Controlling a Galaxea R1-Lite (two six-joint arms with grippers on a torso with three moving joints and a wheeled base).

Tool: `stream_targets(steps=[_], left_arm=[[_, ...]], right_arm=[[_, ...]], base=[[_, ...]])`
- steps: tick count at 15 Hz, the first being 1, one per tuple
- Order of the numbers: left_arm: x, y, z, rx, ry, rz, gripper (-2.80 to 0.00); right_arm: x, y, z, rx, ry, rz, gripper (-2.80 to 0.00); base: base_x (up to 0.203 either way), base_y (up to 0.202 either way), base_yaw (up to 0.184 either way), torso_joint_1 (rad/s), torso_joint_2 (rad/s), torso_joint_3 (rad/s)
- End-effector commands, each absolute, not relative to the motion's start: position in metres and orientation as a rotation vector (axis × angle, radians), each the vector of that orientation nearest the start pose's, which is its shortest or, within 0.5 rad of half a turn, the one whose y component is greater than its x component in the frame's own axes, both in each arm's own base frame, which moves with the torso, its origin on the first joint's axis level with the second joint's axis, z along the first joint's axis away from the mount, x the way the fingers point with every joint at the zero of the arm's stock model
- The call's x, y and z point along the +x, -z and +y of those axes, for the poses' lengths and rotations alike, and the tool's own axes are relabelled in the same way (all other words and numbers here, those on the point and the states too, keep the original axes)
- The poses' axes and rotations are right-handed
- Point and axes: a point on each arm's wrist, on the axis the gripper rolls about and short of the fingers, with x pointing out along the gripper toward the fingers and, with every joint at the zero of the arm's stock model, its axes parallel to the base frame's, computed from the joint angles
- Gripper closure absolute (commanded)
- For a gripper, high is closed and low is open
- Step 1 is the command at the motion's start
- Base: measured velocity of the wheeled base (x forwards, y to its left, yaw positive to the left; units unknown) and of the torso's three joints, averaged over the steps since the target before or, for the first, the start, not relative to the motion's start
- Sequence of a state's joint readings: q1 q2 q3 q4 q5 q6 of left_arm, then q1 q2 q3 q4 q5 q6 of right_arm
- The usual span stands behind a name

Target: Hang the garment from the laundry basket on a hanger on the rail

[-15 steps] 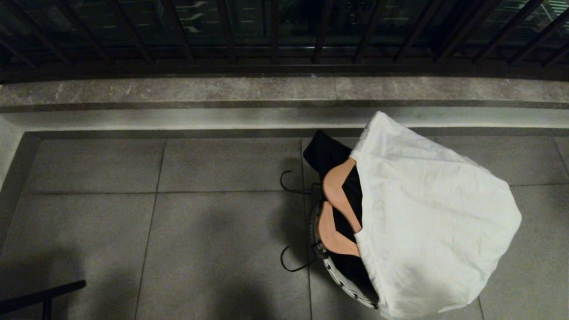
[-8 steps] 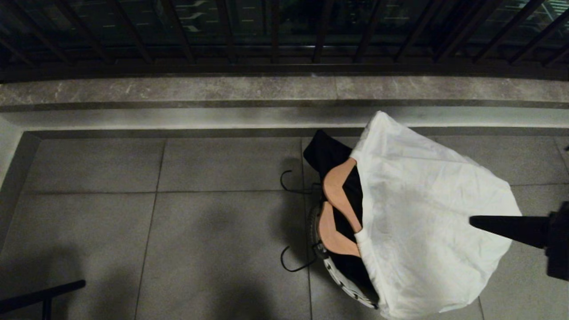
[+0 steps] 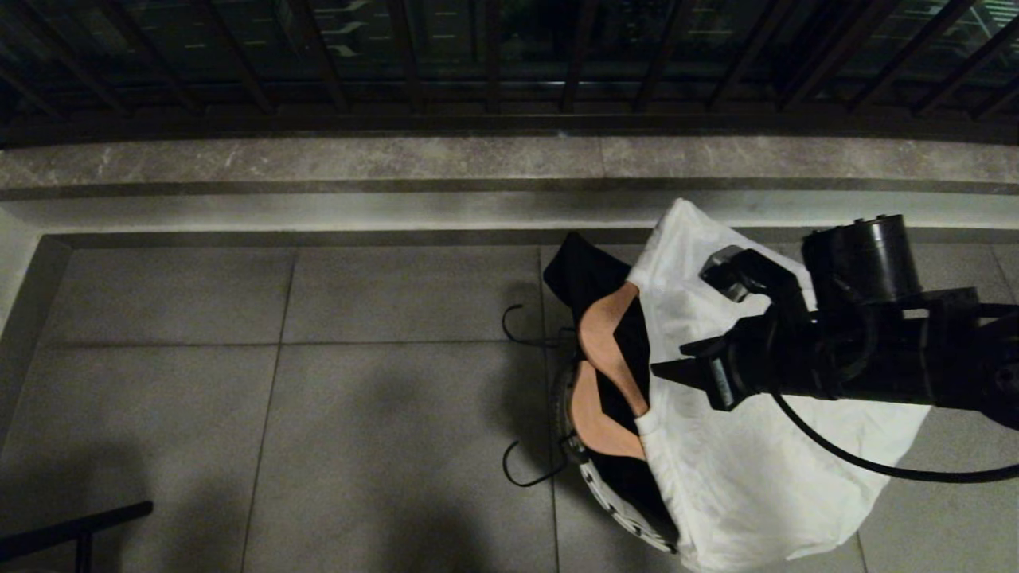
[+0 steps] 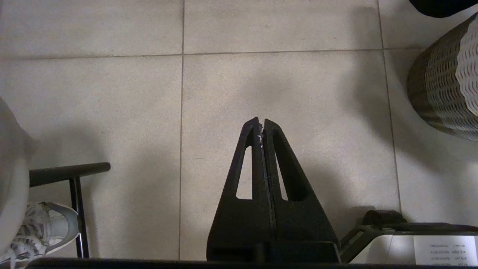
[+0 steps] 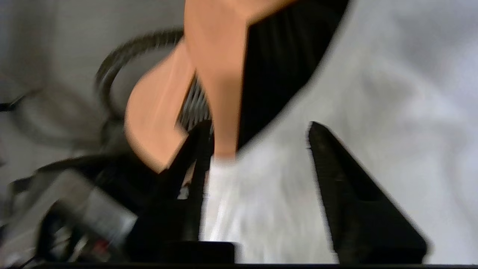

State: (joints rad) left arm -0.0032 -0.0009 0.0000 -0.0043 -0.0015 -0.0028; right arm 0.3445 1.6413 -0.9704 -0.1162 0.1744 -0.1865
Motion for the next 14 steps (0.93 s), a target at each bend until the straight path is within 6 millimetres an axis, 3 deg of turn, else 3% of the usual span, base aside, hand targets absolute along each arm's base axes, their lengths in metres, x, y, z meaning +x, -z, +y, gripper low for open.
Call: stream_targets(steps=[1, 5, 10, 14], left_arm=[[-0.023, -0.076, 0.000, -0.003, 0.005, -0.003, 0.00], [-0.023, -0.076, 0.000, -0.003, 0.005, -0.003, 0.00], [-0.023, -0.076, 0.000, -0.003, 0.005, -0.003, 0.00], [-0.023, -0.076, 0.000, -0.003, 0.006, -0.003, 0.00]], right_arm=[[0.294, -0.172, 0.121, -0.250, -0.569, 0.545, -2.80], [0.299, -0.162, 0.145, -0.341, -0.538, 0.492, -2.80], [0.314, -0.141, 0.155, -0.391, -0.515, 0.482, -2.80], [0.311, -0.140, 0.151, -0.420, -0.498, 0.479, -2.80]], base=[[0.000, 0.000, 0.000, 0.000, 0.00, 0.000], [0.000, 0.000, 0.000, 0.000, 0.00, 0.000], [0.000, 0.000, 0.000, 0.000, 0.00, 0.000], [0.000, 0.000, 0.000, 0.000, 0.00, 0.000]])
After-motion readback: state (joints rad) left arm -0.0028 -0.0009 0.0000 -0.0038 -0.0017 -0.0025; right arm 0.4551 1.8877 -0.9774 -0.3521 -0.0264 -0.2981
